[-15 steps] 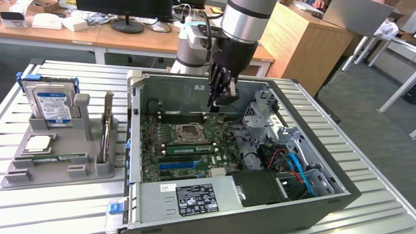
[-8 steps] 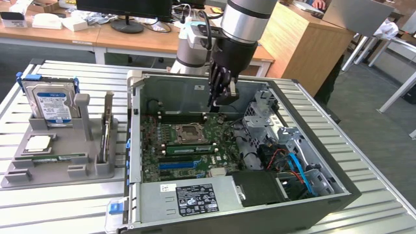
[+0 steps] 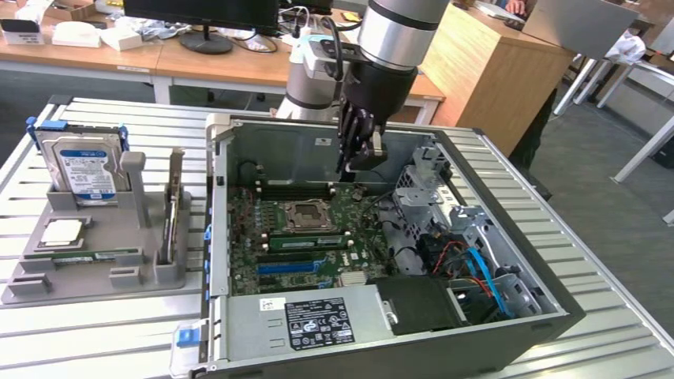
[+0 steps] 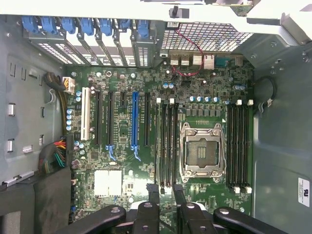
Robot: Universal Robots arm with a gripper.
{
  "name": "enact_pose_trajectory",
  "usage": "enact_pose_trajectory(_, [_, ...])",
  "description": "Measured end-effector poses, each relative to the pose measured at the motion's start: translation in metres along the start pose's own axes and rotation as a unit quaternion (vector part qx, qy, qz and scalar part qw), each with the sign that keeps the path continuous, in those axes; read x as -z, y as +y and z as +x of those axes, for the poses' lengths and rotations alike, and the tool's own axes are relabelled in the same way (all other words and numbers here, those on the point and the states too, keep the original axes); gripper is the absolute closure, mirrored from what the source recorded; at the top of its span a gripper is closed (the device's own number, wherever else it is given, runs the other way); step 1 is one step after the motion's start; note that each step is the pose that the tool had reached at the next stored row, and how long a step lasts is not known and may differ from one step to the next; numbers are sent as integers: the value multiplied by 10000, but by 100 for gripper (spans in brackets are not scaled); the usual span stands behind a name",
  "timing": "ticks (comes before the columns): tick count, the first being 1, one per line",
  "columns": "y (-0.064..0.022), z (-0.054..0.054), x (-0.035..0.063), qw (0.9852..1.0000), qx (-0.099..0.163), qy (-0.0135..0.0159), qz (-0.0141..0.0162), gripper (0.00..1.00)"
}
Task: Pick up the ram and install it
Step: 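Press down the ram until it locks into place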
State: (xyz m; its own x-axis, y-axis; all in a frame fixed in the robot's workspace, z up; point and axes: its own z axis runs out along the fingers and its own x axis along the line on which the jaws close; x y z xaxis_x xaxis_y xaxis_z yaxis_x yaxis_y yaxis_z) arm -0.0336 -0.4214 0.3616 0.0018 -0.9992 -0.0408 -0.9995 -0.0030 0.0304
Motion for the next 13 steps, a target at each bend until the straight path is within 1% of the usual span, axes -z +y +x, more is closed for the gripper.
enact_pose_trajectory(2, [0, 0, 0, 10000, 0, 0, 0, 76])
enact_pose_trajectory(3, [0, 0, 0, 10000, 0, 0, 0, 83])
enact_pose_trajectory(4, [0, 0, 0, 10000, 0, 0, 0, 83])
enact_pose_trajectory(5, [0, 0, 0, 10000, 0, 0, 0, 89])
enact_pose_trajectory(13, [-1, 0, 0, 10000, 0, 0, 0, 90])
